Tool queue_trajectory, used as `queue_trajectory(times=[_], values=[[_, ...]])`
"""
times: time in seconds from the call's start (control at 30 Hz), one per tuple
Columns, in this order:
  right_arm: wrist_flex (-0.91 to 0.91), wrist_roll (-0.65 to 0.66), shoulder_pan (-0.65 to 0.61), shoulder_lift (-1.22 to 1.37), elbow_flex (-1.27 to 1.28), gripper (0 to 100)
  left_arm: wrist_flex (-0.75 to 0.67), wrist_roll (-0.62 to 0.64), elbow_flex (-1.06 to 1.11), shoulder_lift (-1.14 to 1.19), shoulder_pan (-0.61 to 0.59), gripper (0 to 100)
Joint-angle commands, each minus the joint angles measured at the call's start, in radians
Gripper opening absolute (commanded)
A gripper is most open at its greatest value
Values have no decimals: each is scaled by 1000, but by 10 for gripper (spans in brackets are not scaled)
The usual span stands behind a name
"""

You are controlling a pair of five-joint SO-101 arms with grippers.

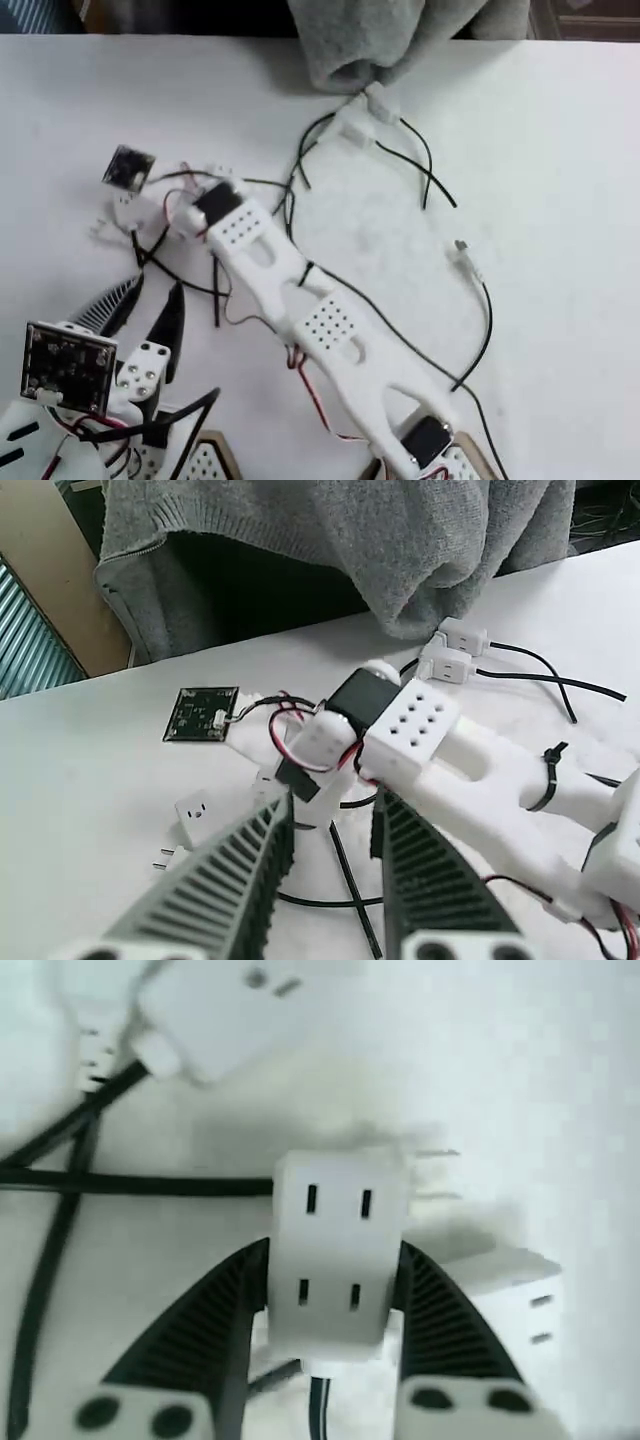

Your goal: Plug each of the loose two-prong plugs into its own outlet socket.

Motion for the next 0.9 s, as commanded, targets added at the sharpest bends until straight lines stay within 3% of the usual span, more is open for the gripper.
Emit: queue_trajectory(times=[0.0, 0.13, 0.3, 0.53, 0.73, 0.87], values=[[96, -8, 77, -213, -41, 66, -12, -11, -2, -1, -7, 141], [202, -144, 122, -351, -41, 67, -12, -11, 0, -1, -7, 142], [378, -439, 234, -506, -35, 68, -12, -11, 2, -1, -7, 142], [386, -787, 472, -676, 204, 67, -14, -11, 6, -1, -7, 142], [384, -812, 483, -908, 575, 67, -21, -11, 8, -1, -4, 142], [377, -684, 437, -1106, 832, 67, -21, -11, 8, -1, -5, 142]])
